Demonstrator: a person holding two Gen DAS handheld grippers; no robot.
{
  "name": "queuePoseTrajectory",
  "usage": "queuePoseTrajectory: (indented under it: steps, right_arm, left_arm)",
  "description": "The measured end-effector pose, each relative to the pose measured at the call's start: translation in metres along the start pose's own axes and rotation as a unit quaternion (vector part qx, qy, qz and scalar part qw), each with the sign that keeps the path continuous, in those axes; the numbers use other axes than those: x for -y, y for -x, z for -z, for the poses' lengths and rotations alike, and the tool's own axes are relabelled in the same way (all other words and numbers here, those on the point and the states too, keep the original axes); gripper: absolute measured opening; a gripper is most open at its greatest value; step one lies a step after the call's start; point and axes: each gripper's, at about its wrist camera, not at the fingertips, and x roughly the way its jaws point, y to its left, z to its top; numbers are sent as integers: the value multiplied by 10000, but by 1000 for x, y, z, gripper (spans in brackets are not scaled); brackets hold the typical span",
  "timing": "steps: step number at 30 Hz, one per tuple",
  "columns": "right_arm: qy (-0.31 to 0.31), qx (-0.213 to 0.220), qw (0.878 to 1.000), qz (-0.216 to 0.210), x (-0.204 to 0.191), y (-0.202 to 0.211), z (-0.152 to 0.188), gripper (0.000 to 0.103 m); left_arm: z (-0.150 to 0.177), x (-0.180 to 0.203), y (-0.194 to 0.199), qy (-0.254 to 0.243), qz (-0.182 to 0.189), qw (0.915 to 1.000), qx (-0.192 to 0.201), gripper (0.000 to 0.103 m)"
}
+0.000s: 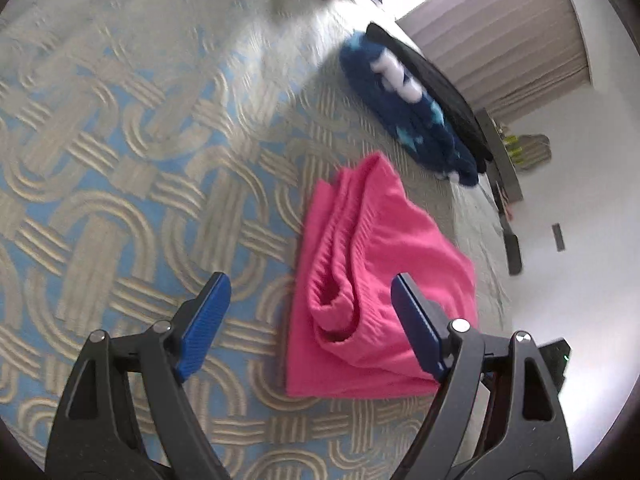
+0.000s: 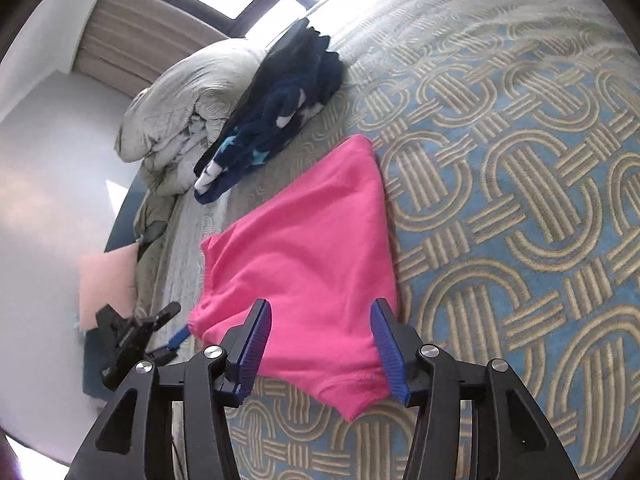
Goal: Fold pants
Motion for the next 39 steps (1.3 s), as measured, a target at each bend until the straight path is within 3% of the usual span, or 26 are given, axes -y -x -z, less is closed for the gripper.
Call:
queuePoseTrajectory:
  steps: [5, 7, 10, 11, 14, 20, 23, 26, 29, 31, 32, 33, 35, 39]
  right_arm:
    - [-167, -117, 9994, 277, 13, -9, -13, 57]
    - [-237, -182, 9995, 137, 20, -13, -17, 57]
    - [-323, -250, 9991, -67, 25, -18, -25, 58]
    - [-329, -287, 9990, -116, 25, -21, -27, 60]
    - [-339, -346, 9985, -253, 21, -30, -33, 68]
    - [-196, -452, 9983, -295, 9, -48, -45, 72]
    - [-41, -541, 9979, -342, 2, -46, -39, 71]
    - [145, -786, 9955, -508, -7, -42, -20, 64]
    - [415, -693, 9966, -165, -16, -44, -16, 57]
    - [249, -709, 9971, -65, -11, -52, -22, 34]
    - [88, -709, 9974, -34, -6, -57, -26, 28]
    - [-9, -683, 9977, -45, -2, -60, -28, 19]
    - [-161, -564, 9982, -158, 2, -59, -28, 18]
    - [298, -261, 9992, 34, -16, -49, -21, 15]
  left_arm:
    - [-3, 3, -13, -34, 102, 9997, -215, 83]
    - [-4, 7, -18, 7, 278, 9990, -353, 83]
    - [-3, 17, -36, 41, 707, 9929, -957, 83]
    - [0, 23, -43, -57, 615, 9918, -1114, 84]
    - [2, 37, -45, -481, 342, 9923, -1093, 89]
    - [-8, 32, -50, -204, 570, 9930, -1013, 91]
    - [4, 36, -42, -503, 572, 9894, -1239, 84]
    - [6, 40, -38, -655, 451, 9877, -1350, 75]
    - [-4, 37, -46, -425, 340, 9890, -1377, 61]
    - [-10, 33, -48, -245, 278, 9907, -1308, 48]
    - [-12, 31, -48, -142, 235, 9917, -1258, 37]
    - [-13, 28, -47, -77, 217, 9925, -1203, 33]
    - [-6, 31, -41, -146, 255, 9942, -1037, 25]
    - [4, 45, -24, -560, 57, 9960, -695, 24]
